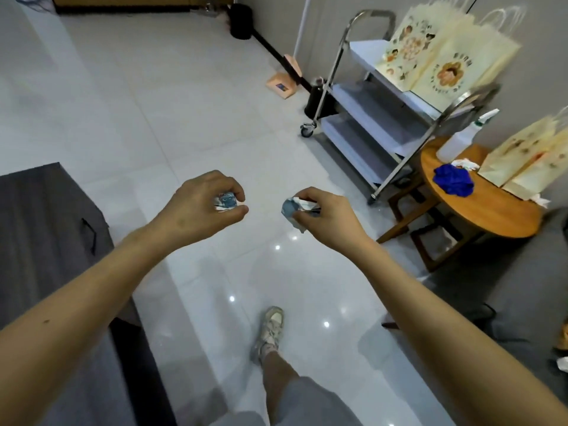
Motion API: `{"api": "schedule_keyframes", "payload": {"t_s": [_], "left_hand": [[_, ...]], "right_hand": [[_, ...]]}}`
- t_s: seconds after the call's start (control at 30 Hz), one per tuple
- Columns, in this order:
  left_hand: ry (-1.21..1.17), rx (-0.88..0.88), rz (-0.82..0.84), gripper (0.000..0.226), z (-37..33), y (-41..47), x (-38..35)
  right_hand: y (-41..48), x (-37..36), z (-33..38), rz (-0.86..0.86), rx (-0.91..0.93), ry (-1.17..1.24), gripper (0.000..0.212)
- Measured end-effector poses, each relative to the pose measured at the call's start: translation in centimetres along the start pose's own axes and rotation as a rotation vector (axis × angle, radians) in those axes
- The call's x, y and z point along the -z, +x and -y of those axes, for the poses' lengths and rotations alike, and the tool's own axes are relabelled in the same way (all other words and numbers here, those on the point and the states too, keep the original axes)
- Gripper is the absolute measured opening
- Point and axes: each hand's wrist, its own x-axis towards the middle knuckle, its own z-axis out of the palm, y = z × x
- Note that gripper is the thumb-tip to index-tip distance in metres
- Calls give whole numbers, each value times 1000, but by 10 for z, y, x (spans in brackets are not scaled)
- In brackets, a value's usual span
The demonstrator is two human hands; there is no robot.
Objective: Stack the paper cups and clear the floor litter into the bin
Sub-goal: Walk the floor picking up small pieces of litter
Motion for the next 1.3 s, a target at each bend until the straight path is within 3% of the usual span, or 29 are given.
{"api": "schedule_keyframes", "payload": {"t_s": [0.3,0.57,0.8,1.3], "left_hand": [[28,-11,-9,17,34,287,15],[35,-7,38,15,95,509,26],[61,-87,163,18,178,741,48],[97,-236,309,24,232,1194,19]], "right_hand": [[281,84,-35,-36,25,-49,12],[509,114,-48,-32,-19,-65,16],[725,121,-63,-107,-175,-24,22],[1114,220,-142,-246,-373,39,24]]}}
